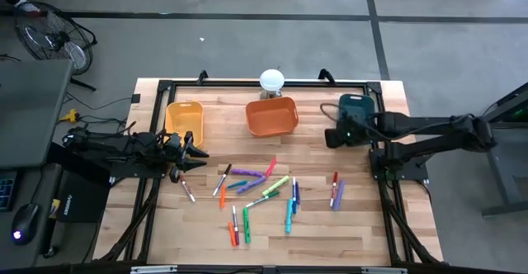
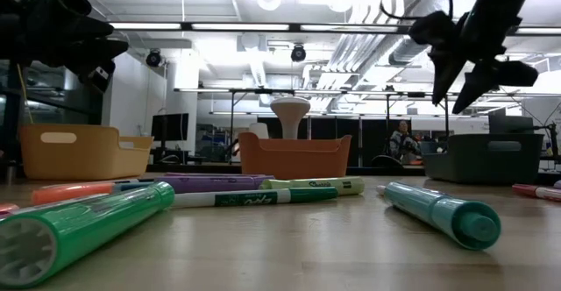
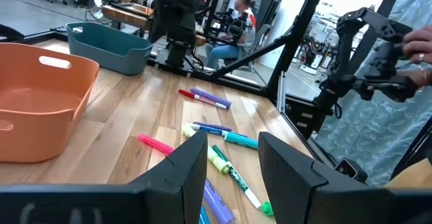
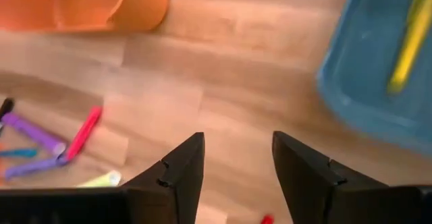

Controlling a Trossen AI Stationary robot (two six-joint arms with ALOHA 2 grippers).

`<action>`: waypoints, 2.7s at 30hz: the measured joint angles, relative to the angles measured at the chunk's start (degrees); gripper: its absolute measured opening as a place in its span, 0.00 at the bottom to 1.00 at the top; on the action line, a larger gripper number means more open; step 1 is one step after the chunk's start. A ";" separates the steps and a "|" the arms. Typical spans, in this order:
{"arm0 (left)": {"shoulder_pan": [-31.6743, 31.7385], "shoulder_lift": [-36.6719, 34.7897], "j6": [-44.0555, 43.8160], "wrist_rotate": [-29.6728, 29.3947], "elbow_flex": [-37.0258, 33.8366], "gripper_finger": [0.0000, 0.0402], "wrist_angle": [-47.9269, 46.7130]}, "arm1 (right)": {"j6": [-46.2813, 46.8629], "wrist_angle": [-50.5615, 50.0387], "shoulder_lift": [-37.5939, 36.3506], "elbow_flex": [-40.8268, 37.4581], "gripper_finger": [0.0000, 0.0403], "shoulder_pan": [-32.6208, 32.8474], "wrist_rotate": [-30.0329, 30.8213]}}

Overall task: Pick & Place Markers
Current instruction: Put the red marker pen into the orange bin

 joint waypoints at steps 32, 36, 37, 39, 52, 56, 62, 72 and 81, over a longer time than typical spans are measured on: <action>0.02 0.01 0.02 0.00 0.01 0.33 0.00 | 31.47 6.70 25.68 -0.02 0.44 23.37 -13.32; 0.01 0.01 0.00 0.00 0.01 0.33 0.00 | 31.43 7.62 28.14 -0.02 0.44 23.37 -14.61; 0.02 0.02 0.02 0.00 0.00 0.33 0.00 | 31.43 7.71 28.49 -0.02 0.44 23.37 -14.73; 0.02 0.01 0.01 0.00 0.00 0.33 0.00 | 31.43 7.82 28.75 -0.02 0.44 23.37 -14.71; 0.00 0.01 0.01 0.00 0.01 0.33 0.00 | 31.88 7.84 28.92 -0.25 0.40 23.34 -13.33; 0.00 0.02 0.00 0.00 0.01 0.33 0.00 | 31.87 7.91 30.00 -0.24 0.36 23.34 -13.37; 0.02 0.02 0.00 0.00 0.00 0.33 0.00 | 31.35 9.59 32.89 -0.12 0.35 23.32 -14.50; 0.02 0.01 0.01 0.00 0.01 0.33 0.00 | 26.61 10.45 35.85 0.06 0.32 21.93 -15.73; 0.01 0.01 0.02 -0.02 0.01 0.33 0.00 | 20.30 10.87 36.28 0.12 0.16 20.29 -16.65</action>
